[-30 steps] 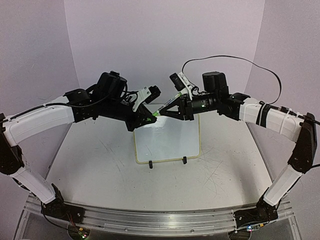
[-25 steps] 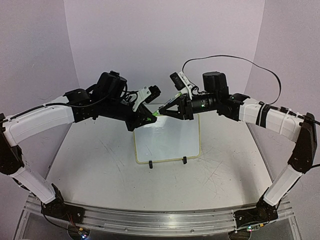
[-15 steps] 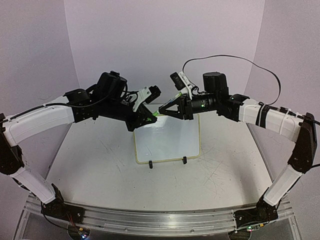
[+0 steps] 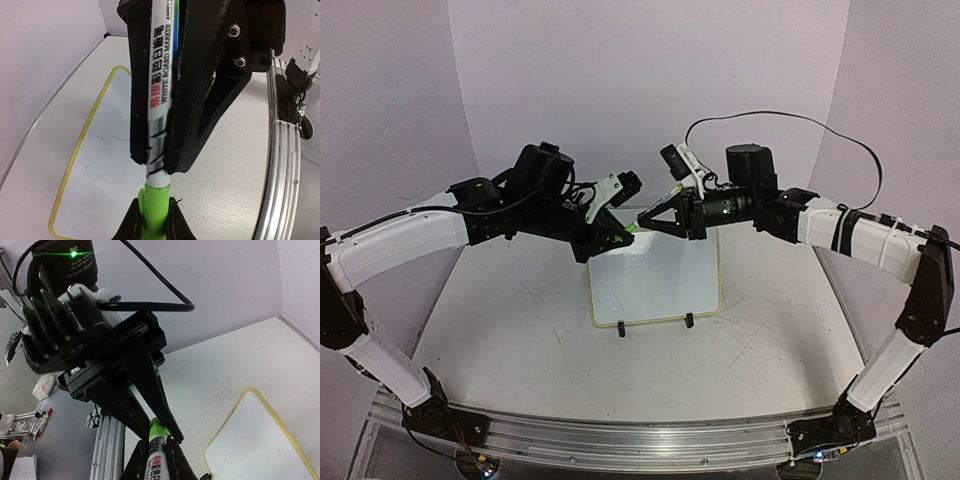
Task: Write a sentence on the whiteboard
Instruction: Open the pen cap from the whiteboard marker.
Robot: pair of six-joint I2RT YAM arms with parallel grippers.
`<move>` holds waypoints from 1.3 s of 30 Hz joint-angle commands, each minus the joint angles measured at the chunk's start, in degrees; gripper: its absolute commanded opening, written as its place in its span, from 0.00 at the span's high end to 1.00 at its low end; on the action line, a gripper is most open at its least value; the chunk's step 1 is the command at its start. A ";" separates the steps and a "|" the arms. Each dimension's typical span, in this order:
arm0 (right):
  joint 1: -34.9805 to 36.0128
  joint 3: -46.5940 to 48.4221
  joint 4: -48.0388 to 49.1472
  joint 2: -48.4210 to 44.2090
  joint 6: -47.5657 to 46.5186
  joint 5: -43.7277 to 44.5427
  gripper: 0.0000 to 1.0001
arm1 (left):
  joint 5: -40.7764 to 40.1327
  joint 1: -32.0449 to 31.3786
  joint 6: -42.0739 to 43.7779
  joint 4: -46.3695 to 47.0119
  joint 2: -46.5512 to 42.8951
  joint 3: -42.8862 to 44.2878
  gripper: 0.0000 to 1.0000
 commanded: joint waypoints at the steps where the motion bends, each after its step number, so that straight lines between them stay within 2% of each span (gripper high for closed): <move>1: 0.48 -0.01 2.21 -1.16 1.26 -1.52 1.00 | -1.75 0.06 0.53 0.82 -0.98 2.11 1.00; 2: 0.49 -0.08 2.25 -1.18 1.39 -1.47 1.00 | -2.12 0.06 0.38 0.84 -1.04 2.18 0.98; 3: 0.43 -0.13 2.24 -1.28 1.45 -1.35 1.00 | -2.44 0.07 0.14 0.90 -1.16 2.26 0.92; 6: 0.45 -0.34 2.32 -1.46 1.59 -0.80 1.00 | -2.81 0.07 -0.59 1.02 -1.42 2.70 0.67; 7: 0.44 -0.27 2.36 -1.42 1.67 -0.88 1.00 | -2.59 0.07 -0.69 1.12 -1.47 2.84 0.61; 10: 0.44 -0.23 2.62 -1.34 2.09 -1.14 1.00 | -1.59 0.07 -0.83 1.39 -1.10 3.31 0.58; 15: 0.50 -0.40 2.80 -1.67 2.38 -0.72 1.00 | -0.65 0.07 -0.96 1.63 -0.30 4.05 0.65; 17: 0.48 -0.50 2.89 -1.77 2.60 -0.78 1.00 | -0.17 0.07 -0.92 1.74 -0.03 4.46 0.71; 21: 0.41 -0.76 3.48 -1.69 3.27 -0.54 1.00 | 0.92 0.07 -0.62 1.92 0.61 5.11 0.94; 23: 0.51 -0.78 4.18 -1.59 4.04 -0.69 0.96 | 0.96 0.07 -0.46 1.91 0.76 5.04 0.99; 30: 0.47 -1.23 6.40 -1.51 5.22 -2.23 0.79 | -0.01 0.03 -0.17 1.91 0.19 4.21 1.00; 34: 0.48 -1.11 6.71 -1.42 5.34 -2.60 0.77 | -0.19 0.07 -0.05 1.91 0.19 4.15 1.00; 39: 0.48 -1.08 6.72 -1.10 5.53 -2.30 0.83 | -0.13 0.07 -0.06 1.88 0.22 4.24 1.00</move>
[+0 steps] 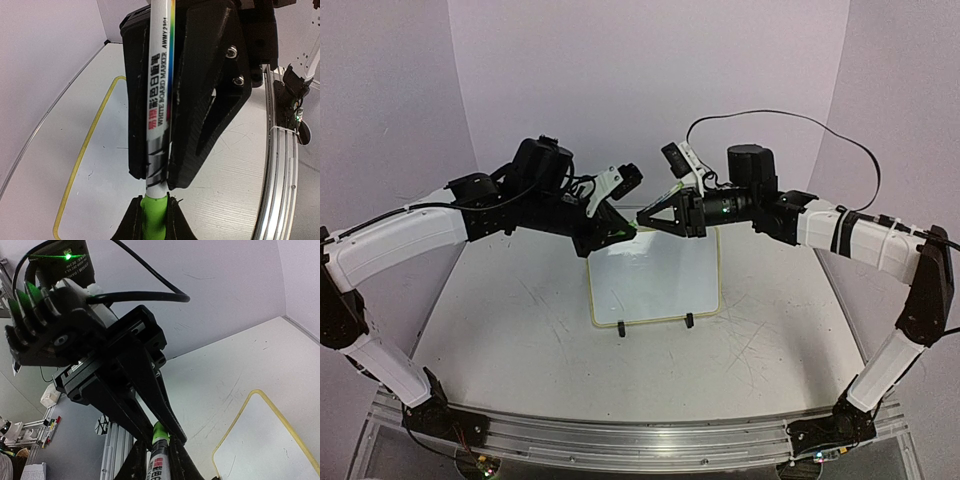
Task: Write a sentence on the whiteboard
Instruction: Open the pen cap from the whiteboard marker.
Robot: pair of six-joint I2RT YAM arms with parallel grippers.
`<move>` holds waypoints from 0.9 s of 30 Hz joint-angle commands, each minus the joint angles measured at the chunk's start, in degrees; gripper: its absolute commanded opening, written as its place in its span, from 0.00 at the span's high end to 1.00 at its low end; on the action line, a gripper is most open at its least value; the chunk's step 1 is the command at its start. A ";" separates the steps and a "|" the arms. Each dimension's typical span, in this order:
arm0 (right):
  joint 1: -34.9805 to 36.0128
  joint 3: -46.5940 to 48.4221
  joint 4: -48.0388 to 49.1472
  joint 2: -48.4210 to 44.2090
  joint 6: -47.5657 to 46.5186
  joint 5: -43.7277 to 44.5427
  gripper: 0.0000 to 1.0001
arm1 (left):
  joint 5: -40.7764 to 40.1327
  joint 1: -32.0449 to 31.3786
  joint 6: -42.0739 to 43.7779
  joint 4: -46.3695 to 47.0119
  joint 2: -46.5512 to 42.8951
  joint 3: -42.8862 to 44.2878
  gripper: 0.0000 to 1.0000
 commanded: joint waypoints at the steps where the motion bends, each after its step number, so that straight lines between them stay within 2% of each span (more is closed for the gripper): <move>1: 0.47 -0.02 2.89 -0.98 0.70 -1.11 0.83 | -0.59 0.15 0.35 1.92 0.02 2.36 1.00; 2: 0.47 0.14 2.89 -0.84 0.92 -0.84 0.84 | -0.61 0.15 0.33 1.98 0.09 2.37 1.00; 6: 0.45 -0.89 4.88 -1.80 2.54 3.01 1.00 | -0.41 0.15 0.24 1.96 0.13 2.42 1.00; 11: -0.50 -6.09 12.41 -5.48 7.30 7.79 1.00 | -2.36 0.11 0.69 1.94 -0.82 0.96 1.00; 15: -5.92 -10.94 20.67 -7.62 14.03 3.31 1.00 | -5.33 0.24 2.31 1.86 -3.15 -2.66 1.00; 18: -12.27 -13.20 22.62 -11.33 15.16 0.24 1.00 | -7.84 0.55 3.63 1.67 -6.06 -6.02 1.00; 23: -19.06 -14.03 20.06 -18.49 13.09 -1.90 1.00 | -9.20 1.63 3.43 1.68 -11.05 -10.48 1.00; 26: -19.58 -11.16 6.39 -20.34 4.07 4.74 1.00 | -10.87 1.84 1.67 1.67 -13.58 -11.63 1.00; 27: -19.58 -11.33 5.55 -20.65 4.06 6.52 1.00 | -11.97 2.04 0.53 1.67 -14.29 -11.82 1.00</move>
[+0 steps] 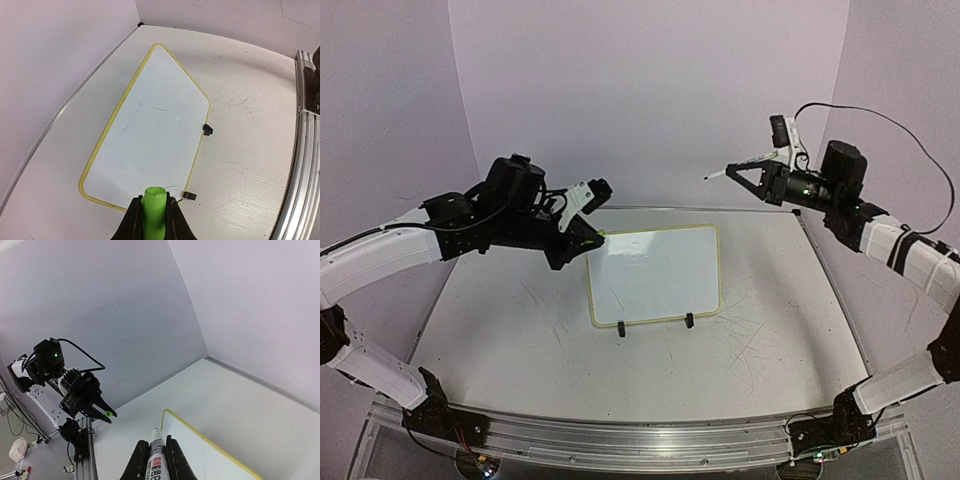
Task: Write a sentence on the whiteboard
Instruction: Open the pen cap from the whiteboard marker, then place the pen cap at the center of the board.
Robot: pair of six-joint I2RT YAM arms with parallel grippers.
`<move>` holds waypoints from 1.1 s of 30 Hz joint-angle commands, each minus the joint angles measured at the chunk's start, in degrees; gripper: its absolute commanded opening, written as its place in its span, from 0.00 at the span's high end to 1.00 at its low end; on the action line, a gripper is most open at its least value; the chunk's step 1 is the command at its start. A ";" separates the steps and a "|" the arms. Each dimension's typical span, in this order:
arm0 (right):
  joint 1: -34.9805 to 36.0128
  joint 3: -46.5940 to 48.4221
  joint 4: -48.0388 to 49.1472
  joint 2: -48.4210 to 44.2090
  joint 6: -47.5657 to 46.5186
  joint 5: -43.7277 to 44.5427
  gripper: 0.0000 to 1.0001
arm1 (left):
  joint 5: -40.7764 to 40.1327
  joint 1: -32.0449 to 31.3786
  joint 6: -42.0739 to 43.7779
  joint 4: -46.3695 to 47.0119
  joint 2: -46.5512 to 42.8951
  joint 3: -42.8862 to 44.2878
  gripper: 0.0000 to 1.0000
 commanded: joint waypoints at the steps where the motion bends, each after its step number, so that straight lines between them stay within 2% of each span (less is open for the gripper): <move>1: 1.35 2.62 -8.31 -4.13 -6.37 7.45 1.00 | -5.13 0.32 -3.34 0.86 -5.64 -0.56 1.00; 4: 1.91 2.49 -8.63 -4.15 -5.11 13.25 1.00 | -16.51 1.13 -8.68 2.70 -6.79 -2.59 1.00; 5: 2.27 2.56 -8.86 -4.20 -5.02 15.13 1.00 | -22.57 1.43 -11.58 3.96 -6.89 -3.75 1.00; 6: 2.79 2.51 -8.90 -4.43 -5.17 17.76 1.00 | -32.57 1.78 -15.05 5.16 -6.82 -4.93 1.00; 8: 4.96 2.80 -9.30 -4.62 -6.59 23.26 1.00 | -44.42 3.08 -27.17 5.36 -6.61 -7.05 1.00; 9: 6.13 3.28 -9.89 -4.49 -7.66 25.44 1.00 | -47.61 3.76 -32.31 4.88 -7.03 -8.44 1.00; 11: 8.64 4.54 -11.56 -3.87 -9.59 29.41 1.00 | -47.15 5.46 -41.24 4.07 -8.33 -11.57 1.00; 16: 10.80 5.18 -13.28 -3.57 -11.95 32.95 1.00 | -36.38 10.22 -54.74 2.62 -8.55 -20.23 1.00; 20: 10.95 4.88 -14.58 -4.06 -13.31 33.54 1.00 | -29.44 11.24 -56.98 0.57 -3.85 -22.47 1.00; 25: 11.02 3.51 -14.82 -5.39 -13.81 33.74 1.00 | -25.01 11.42 -57.73 -4.73 5.41 -21.10 1.00; 33: 11.12 1.90 -14.88 -6.30 -13.41 33.59 1.00 | -26.37 11.42 -57.56 -4.37 11.84 -21.39 1.00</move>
